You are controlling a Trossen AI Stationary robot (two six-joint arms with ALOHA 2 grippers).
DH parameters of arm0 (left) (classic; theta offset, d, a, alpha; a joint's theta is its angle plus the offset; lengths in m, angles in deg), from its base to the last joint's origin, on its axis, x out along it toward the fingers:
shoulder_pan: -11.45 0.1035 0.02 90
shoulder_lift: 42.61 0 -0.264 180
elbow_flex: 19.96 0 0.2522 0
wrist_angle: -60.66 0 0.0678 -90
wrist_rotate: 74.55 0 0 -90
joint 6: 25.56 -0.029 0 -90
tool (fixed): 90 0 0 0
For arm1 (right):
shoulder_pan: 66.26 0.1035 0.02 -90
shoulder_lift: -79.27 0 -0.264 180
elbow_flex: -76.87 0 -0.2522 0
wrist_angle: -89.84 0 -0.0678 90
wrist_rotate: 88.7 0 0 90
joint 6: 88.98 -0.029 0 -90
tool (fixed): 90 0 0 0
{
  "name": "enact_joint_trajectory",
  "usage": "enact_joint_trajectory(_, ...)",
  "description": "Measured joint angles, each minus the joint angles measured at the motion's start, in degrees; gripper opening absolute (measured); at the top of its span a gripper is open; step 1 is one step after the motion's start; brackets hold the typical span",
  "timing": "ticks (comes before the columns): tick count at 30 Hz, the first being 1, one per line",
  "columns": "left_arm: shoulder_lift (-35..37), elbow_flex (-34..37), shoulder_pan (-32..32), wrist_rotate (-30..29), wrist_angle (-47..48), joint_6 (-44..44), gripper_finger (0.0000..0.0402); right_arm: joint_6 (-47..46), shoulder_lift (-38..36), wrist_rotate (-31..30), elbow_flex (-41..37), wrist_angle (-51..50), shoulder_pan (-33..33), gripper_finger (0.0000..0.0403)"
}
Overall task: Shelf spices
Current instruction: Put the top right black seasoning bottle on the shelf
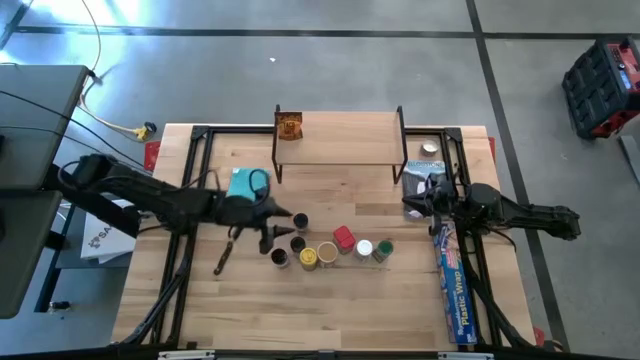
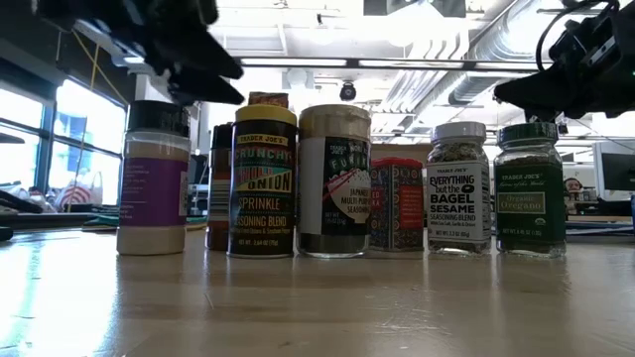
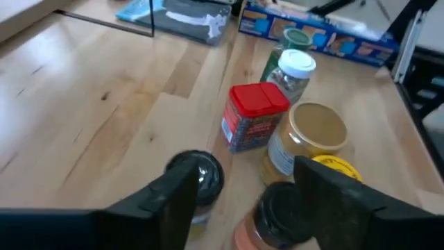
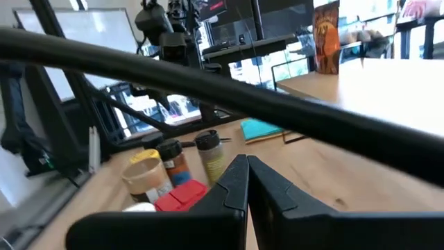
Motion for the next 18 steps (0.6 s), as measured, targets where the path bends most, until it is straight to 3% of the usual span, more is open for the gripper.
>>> enact_joint_trajectory(6,-8.2,-8.7,1.7,1.6,11.1,-5.9,0.0255,-5.4,0.0,0.1,0.0,-0.1,0.0,0.0000)
enact_joint_trajectory(9,-12.2,-12.4,1.7,-0.7,12.9,-7.1,0.0255,-5.7,0.0,0.4,0.0,-0.2,0.0,0.0000)
enact_joint_trajectory(12,-15.3,-14.3,2.6,-2.8,15.1,-7.1,0.0255,-5.7,0.0,0.6,0.0,-0.2,0.0,0.0000)
enact_joint_trajectory(18,-18.7,-14.7,5.3,-0.5,16.0,-5.0,0.0255,-5.7,0.0,0.7,0.0,-0.2,0.0,0.0000)
